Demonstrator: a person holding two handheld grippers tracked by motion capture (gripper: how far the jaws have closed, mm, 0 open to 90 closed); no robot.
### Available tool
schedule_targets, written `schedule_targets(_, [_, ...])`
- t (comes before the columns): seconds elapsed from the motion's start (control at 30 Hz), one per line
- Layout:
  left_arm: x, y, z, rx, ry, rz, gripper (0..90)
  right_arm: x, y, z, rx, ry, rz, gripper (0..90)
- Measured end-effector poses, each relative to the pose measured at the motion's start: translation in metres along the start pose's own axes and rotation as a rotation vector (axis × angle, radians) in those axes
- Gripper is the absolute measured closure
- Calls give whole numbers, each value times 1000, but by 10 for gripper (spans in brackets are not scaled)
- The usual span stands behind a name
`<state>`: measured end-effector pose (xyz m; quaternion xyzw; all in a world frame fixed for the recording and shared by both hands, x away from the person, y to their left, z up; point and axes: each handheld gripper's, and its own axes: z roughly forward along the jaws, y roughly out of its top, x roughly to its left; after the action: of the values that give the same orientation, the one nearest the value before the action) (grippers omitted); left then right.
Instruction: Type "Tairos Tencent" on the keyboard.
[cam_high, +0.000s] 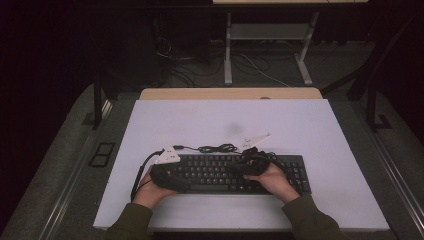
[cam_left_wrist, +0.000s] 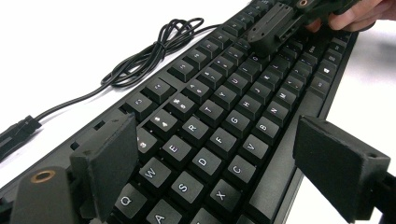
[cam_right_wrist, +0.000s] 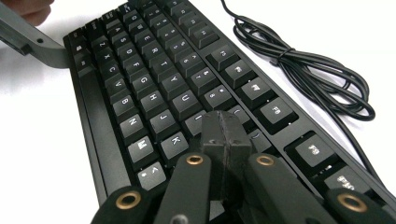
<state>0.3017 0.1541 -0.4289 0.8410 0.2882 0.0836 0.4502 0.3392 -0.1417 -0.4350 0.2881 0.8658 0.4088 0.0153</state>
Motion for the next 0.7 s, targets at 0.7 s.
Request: schedule_targets(0.7, [-1, 0, 0, 3, 5, 5, 137, 0, 0, -2, -35, 3, 10, 828])
